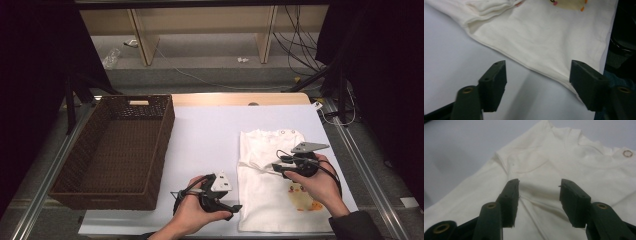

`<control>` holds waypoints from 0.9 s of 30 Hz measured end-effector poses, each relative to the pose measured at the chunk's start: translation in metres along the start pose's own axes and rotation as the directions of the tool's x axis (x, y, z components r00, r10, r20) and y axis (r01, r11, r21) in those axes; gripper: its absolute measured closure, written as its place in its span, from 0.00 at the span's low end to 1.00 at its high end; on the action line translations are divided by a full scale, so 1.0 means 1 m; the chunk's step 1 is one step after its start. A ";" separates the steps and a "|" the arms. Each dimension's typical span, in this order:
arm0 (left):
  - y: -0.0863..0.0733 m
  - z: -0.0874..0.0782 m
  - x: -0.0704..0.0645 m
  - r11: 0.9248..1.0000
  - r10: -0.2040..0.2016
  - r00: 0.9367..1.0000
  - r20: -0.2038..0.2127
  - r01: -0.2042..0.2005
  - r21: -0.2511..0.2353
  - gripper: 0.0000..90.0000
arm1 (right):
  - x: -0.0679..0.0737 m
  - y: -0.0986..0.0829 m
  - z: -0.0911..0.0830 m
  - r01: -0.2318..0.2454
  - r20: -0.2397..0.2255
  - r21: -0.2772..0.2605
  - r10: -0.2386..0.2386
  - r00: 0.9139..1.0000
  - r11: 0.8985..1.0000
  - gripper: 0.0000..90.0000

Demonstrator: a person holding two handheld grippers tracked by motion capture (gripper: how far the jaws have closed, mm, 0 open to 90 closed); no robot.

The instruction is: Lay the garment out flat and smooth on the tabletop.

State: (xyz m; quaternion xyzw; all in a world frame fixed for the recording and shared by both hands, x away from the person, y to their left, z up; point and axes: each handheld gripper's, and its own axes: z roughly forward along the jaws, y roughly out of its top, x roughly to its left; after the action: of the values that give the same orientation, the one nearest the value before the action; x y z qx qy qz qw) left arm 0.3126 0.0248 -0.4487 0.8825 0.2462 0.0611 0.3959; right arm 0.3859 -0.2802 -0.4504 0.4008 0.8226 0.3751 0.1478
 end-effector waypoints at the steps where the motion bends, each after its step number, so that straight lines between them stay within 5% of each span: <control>1: -0.001 -0.002 0.002 1.000 -0.009 1.000 -0.009 0.009 -0.008 0.24 | 0.001 0.002 0.002 0.002 0.000 -0.005 -0.002 1.000 1.000 0.56; 12: -0.010 -0.018 0.017 0.997 -0.031 0.998 -0.060 0.027 -0.065 0.00 | 0.004 0.007 0.012 0.008 0.003 -0.039 -0.008 1.000 0.999 0.58; 27: -0.013 -0.020 0.021 0.997 -0.034 0.995 -0.097 0.027 -0.074 0.00 | 0.010 0.012 0.021 0.021 0.000 -0.032 -0.021 1.000 0.999 0.61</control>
State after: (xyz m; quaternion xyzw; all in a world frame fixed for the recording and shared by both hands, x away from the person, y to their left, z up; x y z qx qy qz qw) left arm 0.3198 0.0557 -0.4462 0.8596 0.2764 0.1075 0.4161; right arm 0.3984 -0.2571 -0.4551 0.3896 0.8207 0.3867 0.1583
